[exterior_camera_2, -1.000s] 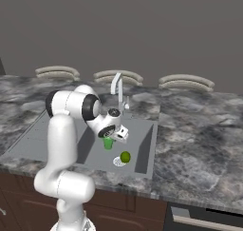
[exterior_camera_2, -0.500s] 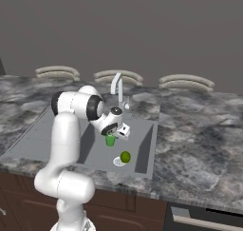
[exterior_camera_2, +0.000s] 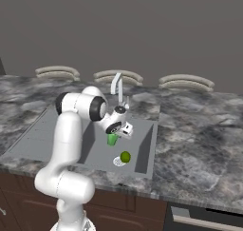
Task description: Pick the cup and saucepan and place them in the sink. Then turn on the water.
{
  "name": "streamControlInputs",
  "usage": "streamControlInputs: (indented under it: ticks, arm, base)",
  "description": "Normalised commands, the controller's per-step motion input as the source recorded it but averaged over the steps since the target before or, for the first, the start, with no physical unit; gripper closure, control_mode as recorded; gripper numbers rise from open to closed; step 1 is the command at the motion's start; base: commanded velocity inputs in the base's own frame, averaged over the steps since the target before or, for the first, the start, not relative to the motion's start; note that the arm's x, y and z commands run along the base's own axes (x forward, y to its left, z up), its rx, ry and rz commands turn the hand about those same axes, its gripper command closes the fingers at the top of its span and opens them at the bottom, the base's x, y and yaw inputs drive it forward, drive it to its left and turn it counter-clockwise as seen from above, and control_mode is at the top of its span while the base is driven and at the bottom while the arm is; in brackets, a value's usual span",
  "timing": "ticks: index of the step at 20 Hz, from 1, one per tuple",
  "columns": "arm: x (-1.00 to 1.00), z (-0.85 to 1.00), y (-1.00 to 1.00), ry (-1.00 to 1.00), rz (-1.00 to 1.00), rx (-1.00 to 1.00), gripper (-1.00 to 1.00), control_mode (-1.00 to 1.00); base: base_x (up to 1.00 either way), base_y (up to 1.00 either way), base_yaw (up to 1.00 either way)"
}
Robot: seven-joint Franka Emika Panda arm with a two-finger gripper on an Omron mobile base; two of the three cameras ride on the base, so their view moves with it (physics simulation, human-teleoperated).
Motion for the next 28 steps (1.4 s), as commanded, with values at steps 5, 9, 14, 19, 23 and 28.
streamControlInputs:
  ticks: [5, 9, 14, 19, 23, 28]
  arm:
    - [0.26, -0.28, 0.00, 0.00, 0.00, 0.00, 1.00, -1.00]
    - [0.18, -0.33, 0.00, 0.00, 0.00, 0.00, 1.00, -1.00]
    - [0.10, -0.40, 0.00, 0.00, 0.00, 0.00, 1.00, -1.00]
    - [0.04, -0.49, 0.00, 0.00, 0.00, 0.00, 1.00, -1.00]
    - [0.00, -0.59, 0.00, 0.00, 0.00, 0.00, 1.00, -1.00]
    - [0.00, -0.51, 0.00, 0.00, 0.00, 0.00, 1.00, -1.00]
  base:
    - [0.00, 0.00, 0.00]
    - [0.00, 0.00, 0.00]
    - [0.00, 0.00, 0.00]
    - [0.00, 0.00, 0.00]
    - [0.00, 0.00, 0.00]
    - [0.00, 0.00, 0.00]
